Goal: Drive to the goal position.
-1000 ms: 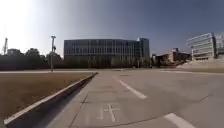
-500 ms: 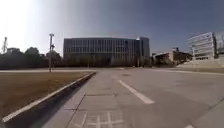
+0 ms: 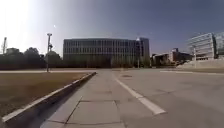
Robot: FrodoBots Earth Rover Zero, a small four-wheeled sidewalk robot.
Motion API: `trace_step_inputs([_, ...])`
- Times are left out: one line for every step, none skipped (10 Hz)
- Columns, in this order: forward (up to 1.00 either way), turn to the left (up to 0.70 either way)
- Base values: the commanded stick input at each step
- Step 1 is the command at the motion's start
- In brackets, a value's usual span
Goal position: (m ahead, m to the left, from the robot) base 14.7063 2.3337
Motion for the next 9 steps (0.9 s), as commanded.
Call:
trace_step_inputs([0.70, 0.00])
trace_step_inputs([0.70, 0.00])
trace_step_inputs([0.70, 0.00])
trace_step_inputs([0.70, 0.01])
trace_step_inputs([0.70, 0.09])
trace_step_inputs([0.70, 0.19])
trace_step_inputs([0.70, 0.23])
trace_step_inputs([0.70, 0.13])
trace_step_inputs([0.70, 0.02])
